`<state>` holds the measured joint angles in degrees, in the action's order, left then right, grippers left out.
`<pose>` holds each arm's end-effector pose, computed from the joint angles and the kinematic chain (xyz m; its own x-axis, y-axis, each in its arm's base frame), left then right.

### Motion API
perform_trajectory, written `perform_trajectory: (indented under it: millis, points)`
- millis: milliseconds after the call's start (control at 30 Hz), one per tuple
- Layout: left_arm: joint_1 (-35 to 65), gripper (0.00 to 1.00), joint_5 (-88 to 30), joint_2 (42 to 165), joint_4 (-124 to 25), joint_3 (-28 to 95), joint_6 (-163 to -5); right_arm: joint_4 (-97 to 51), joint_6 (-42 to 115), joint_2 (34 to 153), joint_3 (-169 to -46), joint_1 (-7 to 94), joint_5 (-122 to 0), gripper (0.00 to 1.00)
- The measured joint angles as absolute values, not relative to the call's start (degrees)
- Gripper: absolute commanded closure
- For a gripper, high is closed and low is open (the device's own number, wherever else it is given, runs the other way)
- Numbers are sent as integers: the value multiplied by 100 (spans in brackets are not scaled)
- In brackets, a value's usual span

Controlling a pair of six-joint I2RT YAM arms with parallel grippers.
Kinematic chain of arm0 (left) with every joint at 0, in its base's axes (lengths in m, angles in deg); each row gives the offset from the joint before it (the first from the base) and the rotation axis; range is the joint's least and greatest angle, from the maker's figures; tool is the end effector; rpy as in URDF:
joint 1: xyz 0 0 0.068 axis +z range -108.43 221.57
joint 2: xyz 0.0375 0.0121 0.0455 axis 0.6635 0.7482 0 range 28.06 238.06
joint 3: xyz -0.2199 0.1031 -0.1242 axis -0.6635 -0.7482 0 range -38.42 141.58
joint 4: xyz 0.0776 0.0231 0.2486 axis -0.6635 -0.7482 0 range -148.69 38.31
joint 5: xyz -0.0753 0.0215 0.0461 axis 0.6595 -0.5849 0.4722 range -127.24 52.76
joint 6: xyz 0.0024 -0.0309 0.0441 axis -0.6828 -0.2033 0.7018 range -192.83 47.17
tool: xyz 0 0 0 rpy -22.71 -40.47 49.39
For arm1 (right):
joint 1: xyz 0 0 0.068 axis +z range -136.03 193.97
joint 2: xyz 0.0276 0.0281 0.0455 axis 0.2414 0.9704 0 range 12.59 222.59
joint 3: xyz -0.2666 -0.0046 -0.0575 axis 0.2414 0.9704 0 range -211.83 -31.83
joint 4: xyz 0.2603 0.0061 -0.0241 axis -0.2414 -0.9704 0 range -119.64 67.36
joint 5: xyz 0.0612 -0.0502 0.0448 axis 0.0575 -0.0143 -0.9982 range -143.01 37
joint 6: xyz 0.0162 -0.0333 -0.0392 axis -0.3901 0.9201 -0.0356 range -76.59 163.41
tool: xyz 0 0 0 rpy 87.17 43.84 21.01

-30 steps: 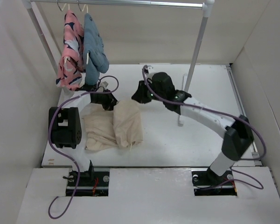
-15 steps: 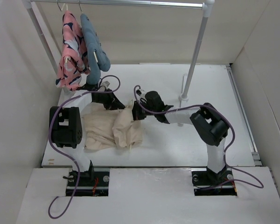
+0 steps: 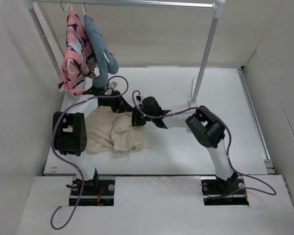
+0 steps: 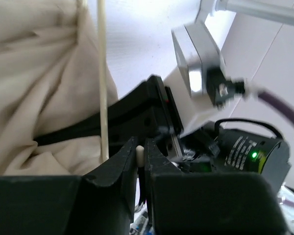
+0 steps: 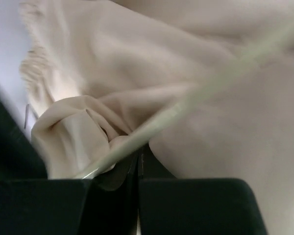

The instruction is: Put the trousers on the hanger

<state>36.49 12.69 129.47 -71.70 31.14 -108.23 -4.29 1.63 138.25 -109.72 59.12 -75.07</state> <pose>0.3680 -0.0600 0.2178 -0.9442 -0.2906 -0.1548 -0.0237 0.5289 -0.8483 0.3264 0.3470 0.1342 -0.8499 0.0212 -0.5266 -0.4312 0.5465 0.7179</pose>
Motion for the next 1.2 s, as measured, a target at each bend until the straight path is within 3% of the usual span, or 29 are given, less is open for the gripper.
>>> perform_trajectory:
  millis: [333, 767, 1000, 1200]
  points:
    - [3277, 100, 1252, 12908, -6180, 2932, -11231, -1227, -532, 13884, -11446, 5623, -6877, 98]
    - [3065, 100, 723, 12901, -6737, 3050, -10702, -1025, -453, 12857, -10370, 4980, -7677, 51]
    - [3065, 100, 609, 12903, -6873, 3094, -10560, -1001, -256, 12348, -10309, 4699, -8176, 51]
    - [3065, 100, 613, 12901, -6871, 3094, -10563, -1019, -608, 12741, -10460, 4736, -8458, 55]
